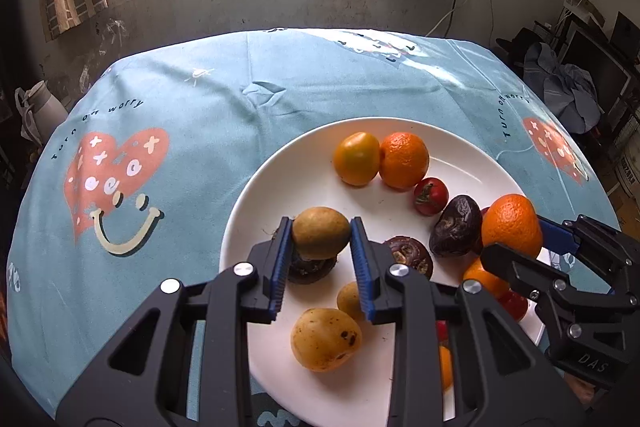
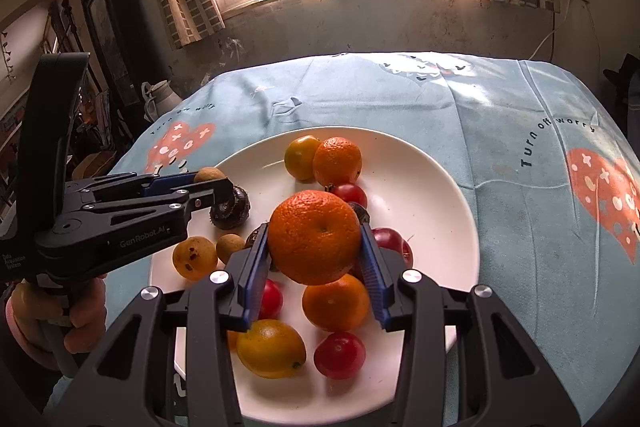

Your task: Organize fruits

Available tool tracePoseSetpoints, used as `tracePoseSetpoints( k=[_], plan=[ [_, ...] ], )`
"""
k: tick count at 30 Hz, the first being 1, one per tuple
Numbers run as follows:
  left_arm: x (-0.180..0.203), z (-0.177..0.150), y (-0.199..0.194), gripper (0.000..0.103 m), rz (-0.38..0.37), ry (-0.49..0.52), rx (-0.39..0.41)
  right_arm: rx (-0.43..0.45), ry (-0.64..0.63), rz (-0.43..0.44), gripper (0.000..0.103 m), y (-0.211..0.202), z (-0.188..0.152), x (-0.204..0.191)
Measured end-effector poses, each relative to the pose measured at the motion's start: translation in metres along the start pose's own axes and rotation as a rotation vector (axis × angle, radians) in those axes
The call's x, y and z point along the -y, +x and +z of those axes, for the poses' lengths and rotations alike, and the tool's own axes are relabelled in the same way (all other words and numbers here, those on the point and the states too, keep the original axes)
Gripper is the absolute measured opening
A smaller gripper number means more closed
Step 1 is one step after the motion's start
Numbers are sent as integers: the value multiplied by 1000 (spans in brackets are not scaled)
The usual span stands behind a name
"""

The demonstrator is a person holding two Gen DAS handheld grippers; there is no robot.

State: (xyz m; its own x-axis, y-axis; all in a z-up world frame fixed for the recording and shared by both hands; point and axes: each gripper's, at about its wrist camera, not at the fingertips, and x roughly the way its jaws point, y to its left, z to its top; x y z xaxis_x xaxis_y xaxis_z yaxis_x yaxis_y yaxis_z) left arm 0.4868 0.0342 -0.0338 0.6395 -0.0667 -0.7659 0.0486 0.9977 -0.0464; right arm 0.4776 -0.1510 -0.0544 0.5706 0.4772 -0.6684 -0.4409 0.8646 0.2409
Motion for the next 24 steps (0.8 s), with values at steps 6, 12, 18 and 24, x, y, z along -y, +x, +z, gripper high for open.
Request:
tracePoseSetpoints(
  k=[6,12,18,24],
  plan=[
    [-1,-1,-1,30,14,-5,-2,-16,9,-5,44,1,0,-2],
    [-1,-10,-39,98,121,-14,98,23,29,-28,67,-26,-4,-7],
    [-1,-49,-100,99,59,-24,85,85,-1,-12,68,-94,-36,-29],
    [3,-125,-156,101,78,-20,127,100,-76,-82,70,-146,-114,-49]
  ],
)
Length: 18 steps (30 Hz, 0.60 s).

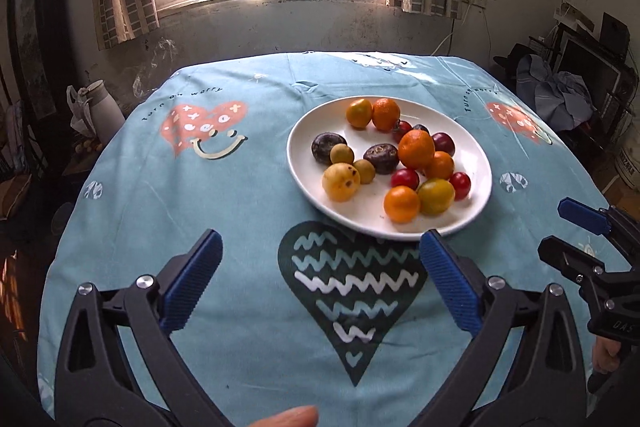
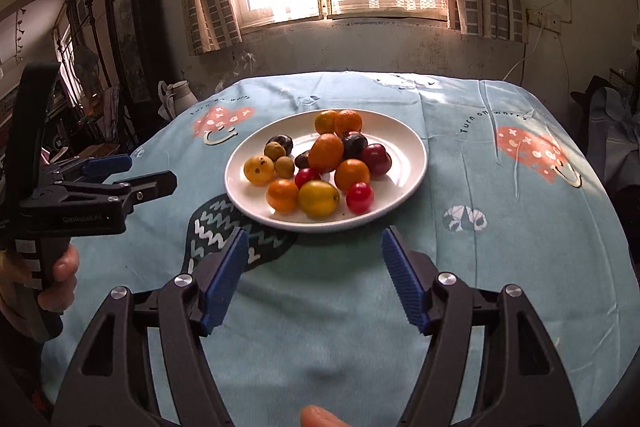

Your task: Organize fruits

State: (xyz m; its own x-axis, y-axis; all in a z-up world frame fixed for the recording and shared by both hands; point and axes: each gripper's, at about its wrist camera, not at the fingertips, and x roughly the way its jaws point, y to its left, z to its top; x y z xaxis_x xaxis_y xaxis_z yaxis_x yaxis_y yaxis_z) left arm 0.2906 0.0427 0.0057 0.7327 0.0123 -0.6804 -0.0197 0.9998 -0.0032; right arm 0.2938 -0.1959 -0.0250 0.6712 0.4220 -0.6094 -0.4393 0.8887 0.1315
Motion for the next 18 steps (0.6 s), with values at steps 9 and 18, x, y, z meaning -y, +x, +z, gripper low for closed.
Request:
tracePoseSetpoints(
  k=[9,18],
  plan=[
    [-5,-78,-43,101,50,2,0,0,-3,-51,102,-40,-63,-7],
    [-3,-95,-47,101,82,17,2,6,2,-67,102,-47,-68,-8]
  ],
)
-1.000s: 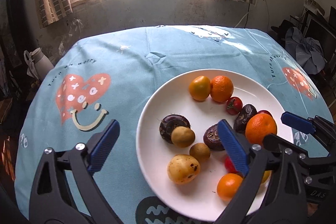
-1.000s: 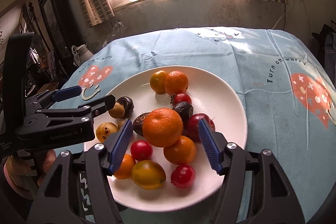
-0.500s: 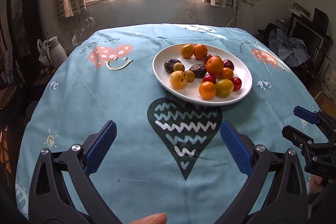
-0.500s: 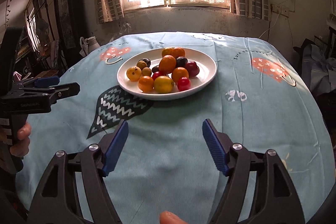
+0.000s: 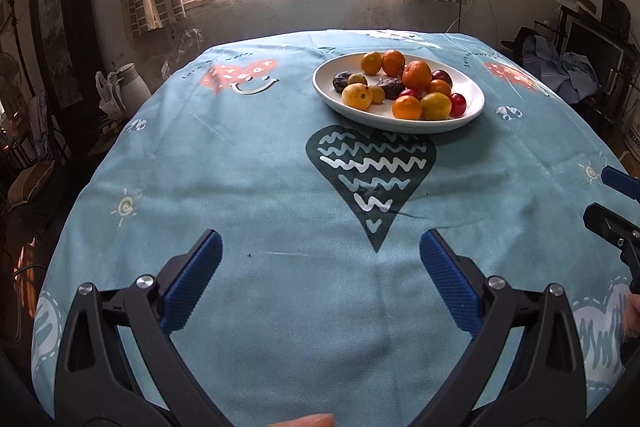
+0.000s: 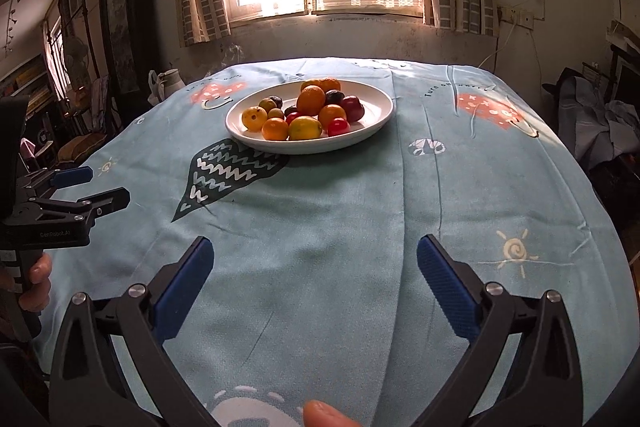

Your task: Organize fruits

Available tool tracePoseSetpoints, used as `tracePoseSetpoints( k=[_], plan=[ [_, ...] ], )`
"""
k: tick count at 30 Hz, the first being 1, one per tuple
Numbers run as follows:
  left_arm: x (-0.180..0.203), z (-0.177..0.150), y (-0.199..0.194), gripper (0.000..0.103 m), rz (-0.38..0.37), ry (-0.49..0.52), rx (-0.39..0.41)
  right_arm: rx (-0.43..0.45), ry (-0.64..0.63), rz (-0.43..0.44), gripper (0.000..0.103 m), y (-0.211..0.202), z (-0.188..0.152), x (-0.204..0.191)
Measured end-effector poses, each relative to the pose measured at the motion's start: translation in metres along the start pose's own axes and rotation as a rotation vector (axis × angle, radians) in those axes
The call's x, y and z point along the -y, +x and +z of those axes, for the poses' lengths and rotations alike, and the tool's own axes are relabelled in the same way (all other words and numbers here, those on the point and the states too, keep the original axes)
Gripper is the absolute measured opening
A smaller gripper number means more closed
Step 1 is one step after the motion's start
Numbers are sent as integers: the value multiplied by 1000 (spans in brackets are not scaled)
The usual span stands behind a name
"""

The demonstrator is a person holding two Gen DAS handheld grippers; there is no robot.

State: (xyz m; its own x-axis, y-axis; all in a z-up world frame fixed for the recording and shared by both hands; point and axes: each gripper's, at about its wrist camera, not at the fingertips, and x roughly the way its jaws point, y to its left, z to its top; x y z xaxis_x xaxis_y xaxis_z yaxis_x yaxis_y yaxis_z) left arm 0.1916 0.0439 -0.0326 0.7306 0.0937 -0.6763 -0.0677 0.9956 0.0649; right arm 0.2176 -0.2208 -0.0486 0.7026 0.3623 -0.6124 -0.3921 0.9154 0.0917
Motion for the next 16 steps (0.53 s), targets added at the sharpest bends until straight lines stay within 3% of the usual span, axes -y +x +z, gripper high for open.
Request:
tracePoseSetpoints(
  k=[16],
  plan=[
    [-3,-4,17,101,-57,-37,-16,-33,6,-7,102,11,-5,2]
  ],
)
